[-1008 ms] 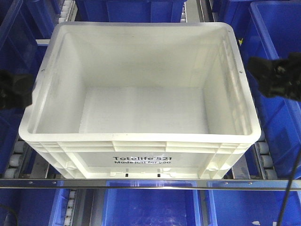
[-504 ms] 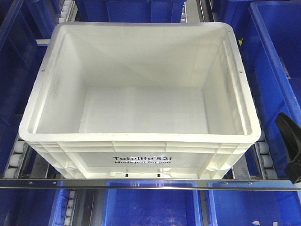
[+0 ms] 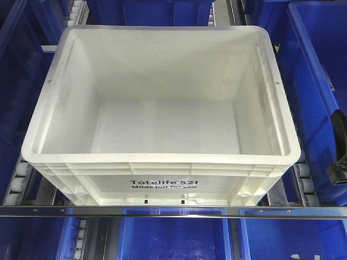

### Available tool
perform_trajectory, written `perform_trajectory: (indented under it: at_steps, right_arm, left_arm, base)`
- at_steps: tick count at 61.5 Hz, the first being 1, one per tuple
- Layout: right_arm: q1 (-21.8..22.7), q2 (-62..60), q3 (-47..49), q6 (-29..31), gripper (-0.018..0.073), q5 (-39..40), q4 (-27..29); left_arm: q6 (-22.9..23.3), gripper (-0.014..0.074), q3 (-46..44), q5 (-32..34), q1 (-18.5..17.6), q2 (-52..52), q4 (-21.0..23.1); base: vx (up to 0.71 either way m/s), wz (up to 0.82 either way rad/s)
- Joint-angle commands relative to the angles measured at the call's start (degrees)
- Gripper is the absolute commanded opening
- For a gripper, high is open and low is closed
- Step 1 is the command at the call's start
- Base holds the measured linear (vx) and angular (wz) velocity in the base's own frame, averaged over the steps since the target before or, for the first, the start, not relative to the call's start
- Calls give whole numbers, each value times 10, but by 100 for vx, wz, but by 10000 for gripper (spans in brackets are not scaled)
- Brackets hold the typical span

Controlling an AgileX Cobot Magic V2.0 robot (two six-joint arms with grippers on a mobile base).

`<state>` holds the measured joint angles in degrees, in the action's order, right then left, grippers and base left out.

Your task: Move bin from left to right shelf

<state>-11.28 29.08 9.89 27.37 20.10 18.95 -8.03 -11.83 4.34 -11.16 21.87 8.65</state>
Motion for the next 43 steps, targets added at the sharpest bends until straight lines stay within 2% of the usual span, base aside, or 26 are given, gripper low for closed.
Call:
perform_trajectory:
  at_steps: [1,4,11,14,43]
  right_arm:
    - [1,5,16,4,523,45,-5]
    - [1,5,16,4,436,45,-5]
    - [1,5,16,0,115,44,-5]
    - [1,5,16,-3,-17,44,-5]
    - [1,5,16,-4,-7,44,-4]
  left_arm:
    - [1,333,-16,47,-4,7,4]
    - [1,265,-16,47,-4,7,4]
    - [1,10,-16,47,-4,7,4]
    - [1,-10,-16,47,-4,7,4]
    - [1,-8,-16,47,-4,7,4]
  base:
    - [0,0]
    - [0,0]
    - [0,0]
    - [0,0]
    - [0,0]
